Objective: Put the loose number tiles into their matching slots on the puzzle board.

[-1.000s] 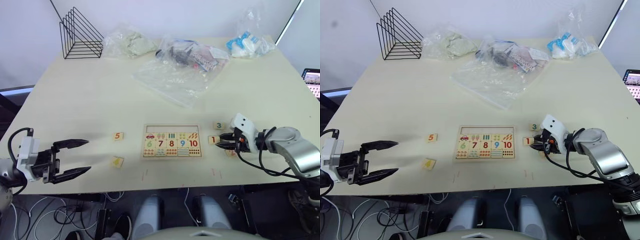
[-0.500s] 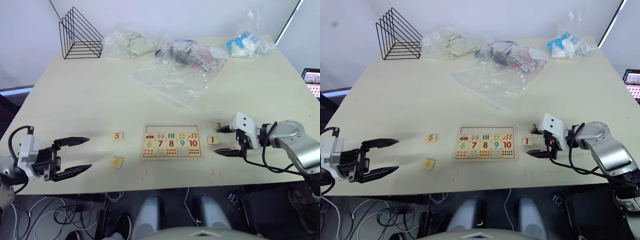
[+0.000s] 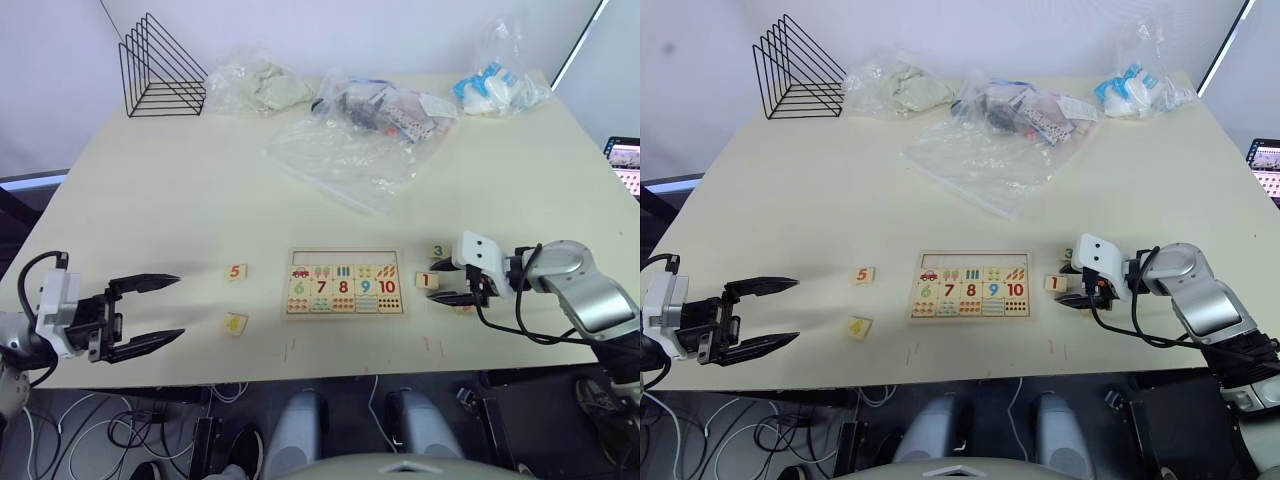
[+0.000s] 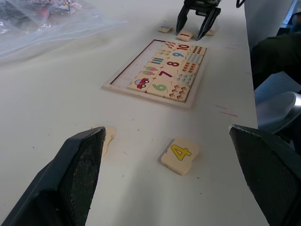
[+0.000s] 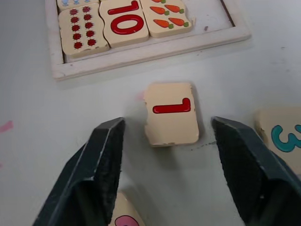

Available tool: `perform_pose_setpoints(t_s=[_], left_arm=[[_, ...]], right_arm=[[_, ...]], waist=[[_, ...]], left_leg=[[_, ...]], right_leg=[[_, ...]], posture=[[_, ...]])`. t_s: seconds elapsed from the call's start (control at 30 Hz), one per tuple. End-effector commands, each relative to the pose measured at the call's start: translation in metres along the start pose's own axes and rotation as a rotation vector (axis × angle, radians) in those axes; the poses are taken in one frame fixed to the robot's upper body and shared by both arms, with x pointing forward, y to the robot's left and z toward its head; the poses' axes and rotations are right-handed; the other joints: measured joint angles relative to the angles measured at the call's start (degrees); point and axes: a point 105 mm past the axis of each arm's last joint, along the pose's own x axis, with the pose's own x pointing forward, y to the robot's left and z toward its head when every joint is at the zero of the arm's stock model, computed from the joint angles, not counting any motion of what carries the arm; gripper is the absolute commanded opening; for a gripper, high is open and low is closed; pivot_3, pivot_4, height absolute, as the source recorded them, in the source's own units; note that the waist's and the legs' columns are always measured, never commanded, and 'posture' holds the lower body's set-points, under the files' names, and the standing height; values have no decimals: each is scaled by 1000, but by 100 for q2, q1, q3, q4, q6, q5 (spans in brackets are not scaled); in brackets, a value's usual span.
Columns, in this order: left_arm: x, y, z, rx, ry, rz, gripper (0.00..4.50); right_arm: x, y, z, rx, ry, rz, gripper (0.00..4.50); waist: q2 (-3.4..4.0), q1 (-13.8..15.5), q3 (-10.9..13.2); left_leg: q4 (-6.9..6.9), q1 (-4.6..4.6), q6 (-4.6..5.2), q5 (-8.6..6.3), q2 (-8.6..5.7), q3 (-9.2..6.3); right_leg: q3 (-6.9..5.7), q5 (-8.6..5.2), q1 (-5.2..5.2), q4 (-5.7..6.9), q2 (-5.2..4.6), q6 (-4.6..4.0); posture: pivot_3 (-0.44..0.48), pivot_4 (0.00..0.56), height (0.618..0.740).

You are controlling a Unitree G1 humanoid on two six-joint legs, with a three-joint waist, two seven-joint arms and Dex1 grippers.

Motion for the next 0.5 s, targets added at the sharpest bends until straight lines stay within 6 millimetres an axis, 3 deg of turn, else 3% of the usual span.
perform_pose_setpoints(t_s=[0.03,0.2,0.3,0.37,0.4,0.5], left_arm=[[-2,-1,6,24,-13,-18,4500],[-2,0,6,25,-14,-19,4500],[-2,0,6,25,-14,-19,4500],[-1,0,6,27,-11,-21,4500],[-2,0,6,29,-10,-21,4500],[-2,0,7,34,-8,-19,4500]], right_arm=[[-3,-5,5,-26,-9,-20,2967],[-3,-6,6,-29,-8,-25,2967],[-3,-5,5,-25,-8,-22,2102],[-2,-4,6,-22,-11,-14,1070],[-3,-2,6,-26,-8,1,831],[-6,0,9,-33,-12,8,832]], waist=[[0,0,0],[0,-1,0],[0,0,0],[-1,0,0],[-1,0,0],[-1,0,0]], left_leg=[[0,0,0,0,0,0],[0,0,0,0,0,0],[0,0,0,0,0,1],[0,0,0,0,0,1],[0,1,0,0,0,1],[0,1,0,0,0,1]], right_leg=[[0,0,0,0,0,0],[0,0,0,0,1,0],[0,0,0,0,1,0],[0,0,0,0,1,0],[0,0,0,1,1,0],[0,0,0,0,0,0]], posture=[[0,150,740],[0,150,740],[0,150,740],[0,150,740],[0,150,740],[0,150,740]])
